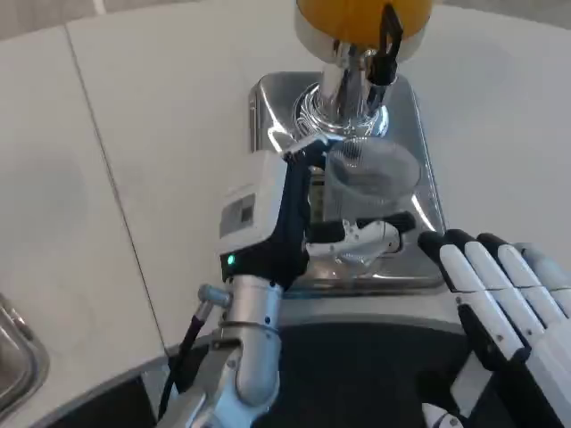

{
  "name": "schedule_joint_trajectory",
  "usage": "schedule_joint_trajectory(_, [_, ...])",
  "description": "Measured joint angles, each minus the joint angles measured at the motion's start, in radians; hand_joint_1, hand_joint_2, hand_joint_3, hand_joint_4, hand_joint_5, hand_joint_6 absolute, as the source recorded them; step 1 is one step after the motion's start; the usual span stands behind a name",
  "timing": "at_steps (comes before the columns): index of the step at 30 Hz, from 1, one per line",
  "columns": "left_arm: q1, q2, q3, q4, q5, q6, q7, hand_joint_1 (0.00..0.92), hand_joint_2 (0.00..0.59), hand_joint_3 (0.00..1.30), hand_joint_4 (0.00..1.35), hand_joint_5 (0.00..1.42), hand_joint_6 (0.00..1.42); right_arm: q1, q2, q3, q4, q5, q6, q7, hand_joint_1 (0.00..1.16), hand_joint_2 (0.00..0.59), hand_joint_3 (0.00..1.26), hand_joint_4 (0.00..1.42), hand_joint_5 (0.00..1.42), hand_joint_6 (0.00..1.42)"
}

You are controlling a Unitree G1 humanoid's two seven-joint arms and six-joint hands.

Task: Grasp the cup under the faucet to collect the drink, then remove the cup.

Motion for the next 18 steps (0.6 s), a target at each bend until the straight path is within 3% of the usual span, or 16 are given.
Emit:
schedule_joint_trajectory(12, [-0.092, 0.003, 0.013, 0.142, -0.039, -0.027, 0.065, 0.787, 0.000, 1.08, 1.05, 1.29, 1.42, -0.024, 0.000, 0.017, 0.000, -0.002, 0.016, 0.013, 0.19, 0.565, 0.00, 0.00, 0.00, 0.00])
schedule_joint_trajectory(14, [-0.092, 0.005, 0.009, 0.151, -0.044, -0.039, 0.072, 0.751, 0.000, 0.98, 1.08, 1.24, 1.42, -0.028, 0.000, 0.017, 0.001, -0.002, 0.025, 0.015, 0.19, 0.565, 0.00, 0.00, 0.00, 0.00])
schedule_joint_trajectory(18, [-0.092, 0.010, -0.005, 0.162, -0.044, -0.054, 0.085, 0.577, 0.000, 0.65, 0.76, 1.01, 1.31, -0.043, 0.000, 0.020, 0.001, -0.002, 0.036, 0.022, 0.19, 0.565, 0.00, 0.00, 0.00, 0.00])
